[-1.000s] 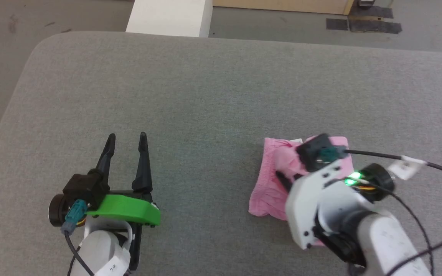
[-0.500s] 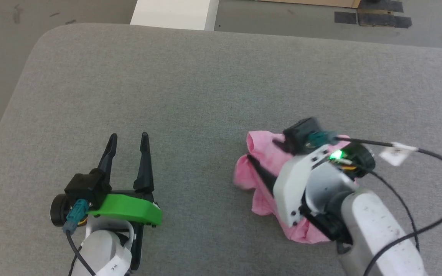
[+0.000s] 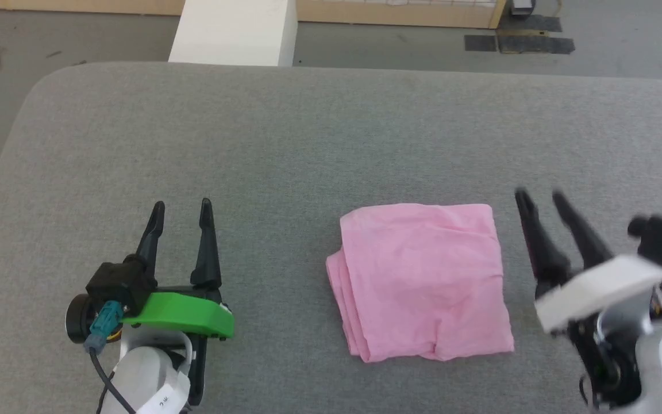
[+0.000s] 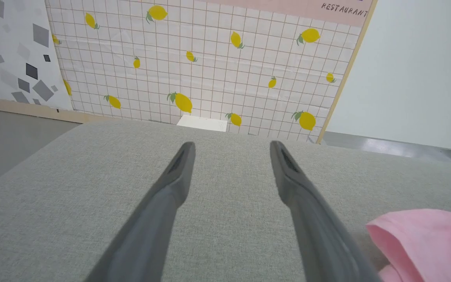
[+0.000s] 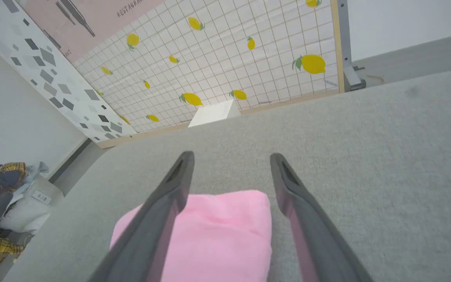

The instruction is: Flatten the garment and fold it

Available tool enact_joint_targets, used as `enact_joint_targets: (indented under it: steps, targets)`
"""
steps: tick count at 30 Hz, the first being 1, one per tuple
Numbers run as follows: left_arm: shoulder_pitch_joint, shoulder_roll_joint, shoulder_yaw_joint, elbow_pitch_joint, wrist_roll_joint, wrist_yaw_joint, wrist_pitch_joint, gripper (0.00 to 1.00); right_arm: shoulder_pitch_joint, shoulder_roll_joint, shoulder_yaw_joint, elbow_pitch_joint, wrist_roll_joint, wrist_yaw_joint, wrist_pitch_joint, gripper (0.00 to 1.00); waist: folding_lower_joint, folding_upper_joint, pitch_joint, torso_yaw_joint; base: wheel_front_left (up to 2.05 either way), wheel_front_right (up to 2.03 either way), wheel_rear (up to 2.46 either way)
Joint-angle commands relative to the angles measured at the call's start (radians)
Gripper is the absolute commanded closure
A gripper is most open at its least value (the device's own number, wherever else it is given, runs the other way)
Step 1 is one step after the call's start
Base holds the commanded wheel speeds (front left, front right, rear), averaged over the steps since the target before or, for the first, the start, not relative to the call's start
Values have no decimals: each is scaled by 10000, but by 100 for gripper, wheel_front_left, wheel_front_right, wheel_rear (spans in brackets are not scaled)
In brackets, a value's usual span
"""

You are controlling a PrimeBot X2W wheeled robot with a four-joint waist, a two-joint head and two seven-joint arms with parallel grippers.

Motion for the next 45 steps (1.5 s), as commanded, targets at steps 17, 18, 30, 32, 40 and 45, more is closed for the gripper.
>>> enact_joint_targets:
  steps: [17, 18, 30, 32, 40, 45]
  targets:
    - [22, -30, -64, -128, 12, 12, -45, 0, 311, 12, 814, 2503, -69, 35, 2058, 0, 0, -1, 191, -18, 0, 0, 0]
    - [16, -30, -75, -127, 1, 16, -45, 0, 288, 12, 880, 2564, -194, 35, 2268, 0, 0, -1, 206, 9, 0, 0, 0]
    - [48, -30, -58, -227, -50, 124, -45, 0, -307, 12, 913, 1828, -3601, 35, 3255, 100, 0, -1, 329, -427, 0, 0, 0]
    - [40, -30, -33, -269, -15, 101, -45, 0, -504, -123, 1037, 1653, -4323, 35, 3428, 100, 0, -1, 391, -709, 0, 0, 0]
    - [-218, -29, 94, -473, 318, -81, -45, 0, -1221, -1777, 1054, 1695, -5247, 35, 3596, 100, 0, -1, 865, -2393, 0, 0, 0]
    - [-510, 74, 140, -595, 576, -207, -45, 0, -1994, -2492, 763, 2164, -5462, 35, 3157, 100, 0, -1, 1373, -3547, 0, 0, 0]
